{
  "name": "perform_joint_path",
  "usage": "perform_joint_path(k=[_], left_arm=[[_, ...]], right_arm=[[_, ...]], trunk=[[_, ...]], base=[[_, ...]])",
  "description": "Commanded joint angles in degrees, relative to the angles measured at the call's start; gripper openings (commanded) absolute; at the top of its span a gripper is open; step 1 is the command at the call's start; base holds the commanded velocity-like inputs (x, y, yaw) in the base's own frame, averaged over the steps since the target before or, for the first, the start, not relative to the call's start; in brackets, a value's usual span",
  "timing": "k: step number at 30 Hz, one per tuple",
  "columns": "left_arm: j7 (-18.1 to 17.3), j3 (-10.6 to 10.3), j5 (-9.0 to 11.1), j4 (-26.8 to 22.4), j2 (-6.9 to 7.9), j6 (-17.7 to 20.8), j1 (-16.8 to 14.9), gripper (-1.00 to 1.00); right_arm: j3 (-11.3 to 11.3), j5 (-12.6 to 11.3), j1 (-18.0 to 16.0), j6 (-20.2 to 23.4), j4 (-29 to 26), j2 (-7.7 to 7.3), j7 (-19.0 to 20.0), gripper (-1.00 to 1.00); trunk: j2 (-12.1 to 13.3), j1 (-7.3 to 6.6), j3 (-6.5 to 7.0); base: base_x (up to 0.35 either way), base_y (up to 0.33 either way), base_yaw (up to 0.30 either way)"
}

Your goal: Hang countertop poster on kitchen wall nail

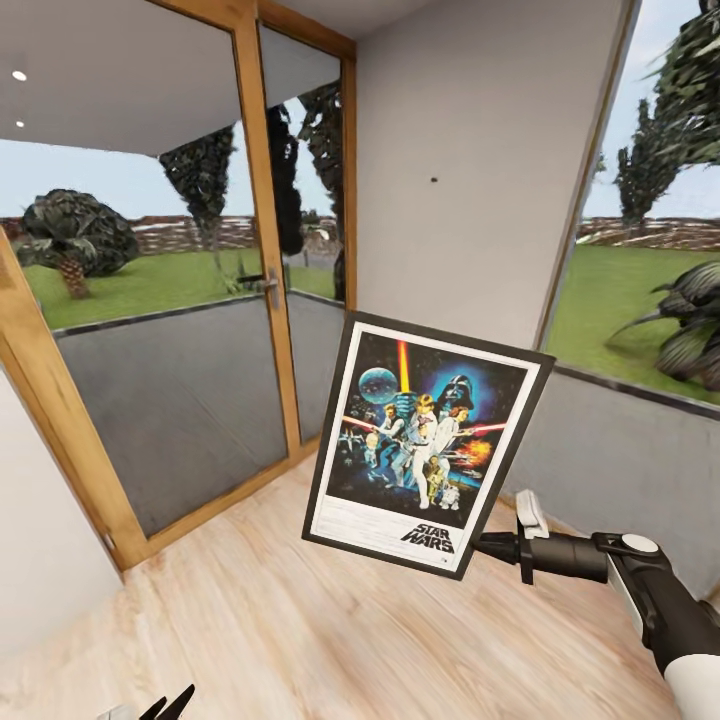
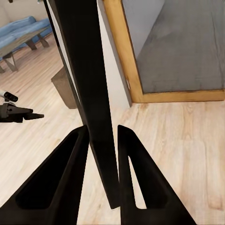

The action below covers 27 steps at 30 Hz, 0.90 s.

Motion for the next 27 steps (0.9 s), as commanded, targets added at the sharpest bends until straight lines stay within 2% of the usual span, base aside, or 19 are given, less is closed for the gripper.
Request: perform_joint_path(k=[1, 27], left_arm=[[-0.06, -0.48, 0.4, 0.0, 0.01, -0.31, -0.04, 1.0], [-0.06, -0.48, 0.42, 0.0, 0.01, -0.31, -0.04, 1.0]], right_arm=[[-0.12, 0.14, -0.08, 0.73, -0.06, 0.02, 0.39, -1.0], [-0.12, 0.14, -0.06, 0.69, -0.25, 0.02, 0.39, -1.0]], trunk=[[-0.13, 0.06, -0.13], [-0.13, 0.06, -0.13]], base=[[0.244, 0.276, 0.0], [0.244, 0.277, 0.0]])
